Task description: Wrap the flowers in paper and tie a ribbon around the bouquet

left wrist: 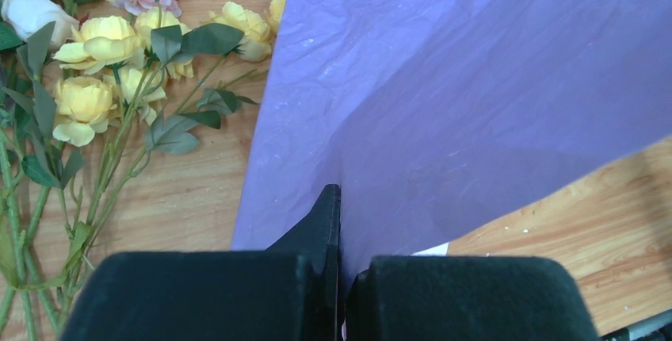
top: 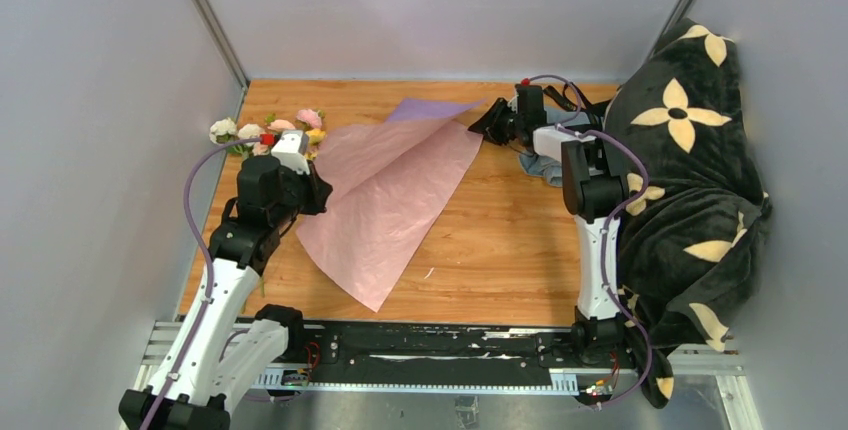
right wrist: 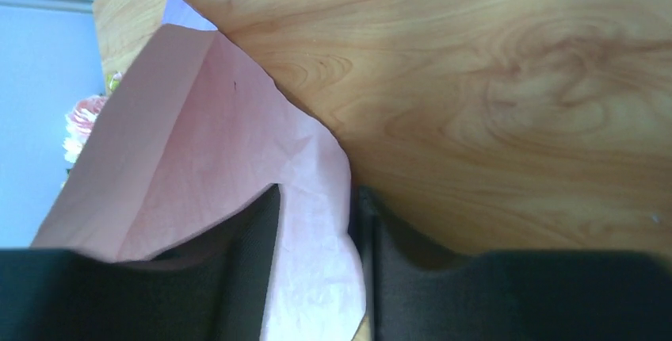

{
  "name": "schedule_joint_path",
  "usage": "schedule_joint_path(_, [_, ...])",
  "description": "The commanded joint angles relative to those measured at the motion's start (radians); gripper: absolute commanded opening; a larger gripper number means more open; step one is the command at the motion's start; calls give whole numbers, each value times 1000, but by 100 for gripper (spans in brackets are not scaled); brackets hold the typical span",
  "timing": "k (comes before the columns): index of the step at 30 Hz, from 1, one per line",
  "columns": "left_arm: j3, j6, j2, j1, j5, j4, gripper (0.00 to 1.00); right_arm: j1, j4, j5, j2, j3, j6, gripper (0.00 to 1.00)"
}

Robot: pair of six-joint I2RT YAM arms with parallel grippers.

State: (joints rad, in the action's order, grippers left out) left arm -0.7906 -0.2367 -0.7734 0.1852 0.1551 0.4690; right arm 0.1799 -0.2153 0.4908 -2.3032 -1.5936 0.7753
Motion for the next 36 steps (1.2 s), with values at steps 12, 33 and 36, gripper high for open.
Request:
schedule_joint_path(12, [-82, -53, -30, -61, -55, 12, 0, -18, 147, -37, 262, 159, -174, 0])
schedule_joint_path(33, [203, -155, -110, -96, 75, -239, 58, -255, 501, -335, 935, 510, -537, 0])
schedule_joint_path(36, [130, 130, -109, -96, -20, -149, 75, -255, 529, -334, 871, 451, -569, 0])
